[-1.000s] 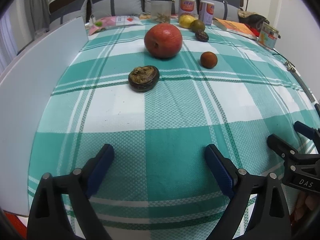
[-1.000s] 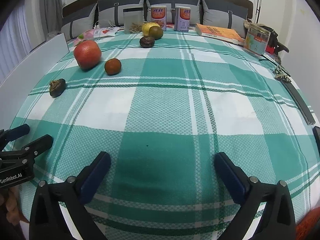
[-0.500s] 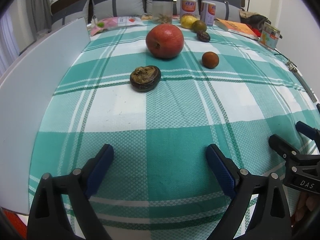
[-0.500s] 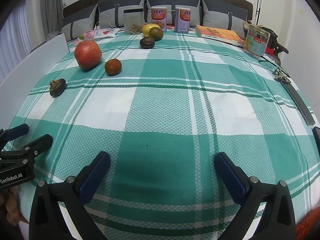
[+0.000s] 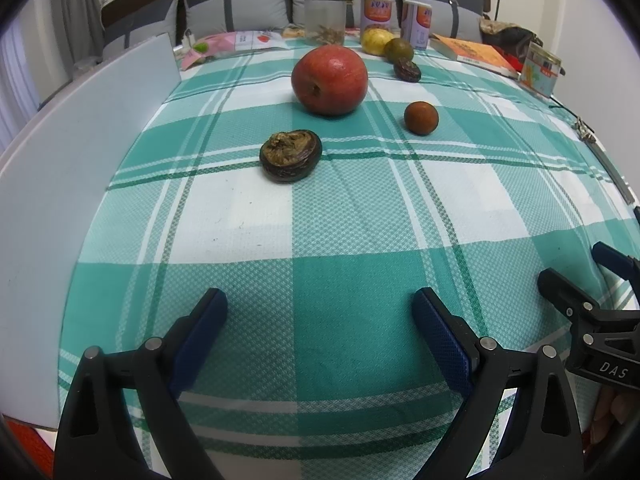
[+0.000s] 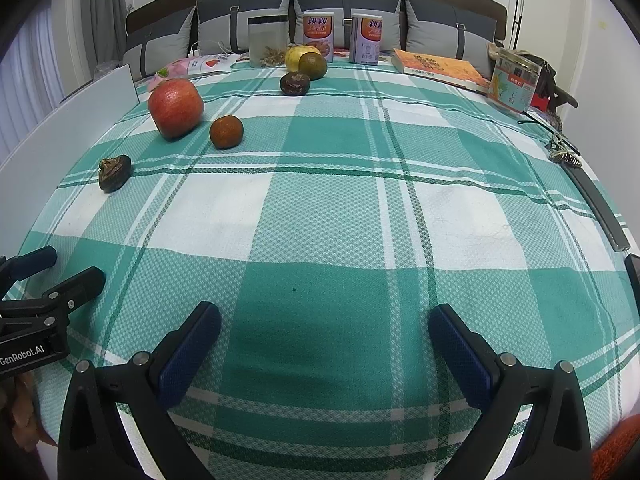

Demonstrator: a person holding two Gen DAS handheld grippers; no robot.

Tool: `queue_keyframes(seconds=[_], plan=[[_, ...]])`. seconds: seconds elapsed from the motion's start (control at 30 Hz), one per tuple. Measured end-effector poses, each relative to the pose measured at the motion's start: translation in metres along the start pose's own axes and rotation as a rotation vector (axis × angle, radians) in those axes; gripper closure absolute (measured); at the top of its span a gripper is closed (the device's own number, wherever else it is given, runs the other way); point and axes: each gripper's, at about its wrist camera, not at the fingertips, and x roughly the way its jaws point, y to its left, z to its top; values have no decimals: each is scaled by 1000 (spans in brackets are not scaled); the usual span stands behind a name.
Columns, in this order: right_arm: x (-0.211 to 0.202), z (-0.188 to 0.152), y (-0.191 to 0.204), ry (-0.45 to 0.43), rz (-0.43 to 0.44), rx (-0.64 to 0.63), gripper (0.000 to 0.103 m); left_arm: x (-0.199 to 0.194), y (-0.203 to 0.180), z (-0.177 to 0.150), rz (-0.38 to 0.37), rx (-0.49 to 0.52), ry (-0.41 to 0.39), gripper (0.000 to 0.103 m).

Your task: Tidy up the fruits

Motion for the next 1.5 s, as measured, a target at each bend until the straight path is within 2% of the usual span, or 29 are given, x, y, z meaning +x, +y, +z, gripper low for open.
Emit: queue_keyframes(seconds=[0.4,0.5,0.57,0.67,0.8,0.9,1.03,1.23,1.33,1.43,1.5], plan=[[2,2,-2,12,3,1,0,0,2,0,2,-8,-1,5],[1,3,-3,26,13,0,0,-2,9,2,-48,-7,9,6],[-4,4,-5,35,6,4,0,-11,24,0,-88,-46,-19,6],[-22,8,-12,-57,37,38,0,-23,52,6,-151,-120,-68,6],[-26,29,-5,-115,111,19,0,-22,59,39,-172,-104,-99,6],[-12,53,4,-81,194,-12,1,1,55,65,-215,-71,-22,7],[10,87,15,-26,261,-52,1,25,51,80,-182,-23,32,8],[39,134,41,34,308,-136,7,38,52,85,-184,-27,49,8],[53,147,50,64,323,-163,14,41,51,85,-180,-23,48,8],[62,163,40,60,301,-134,14,40,50,86,-165,-12,44,9],[72,178,22,56,280,-60,14,41,51,87,-155,-6,44,9]])
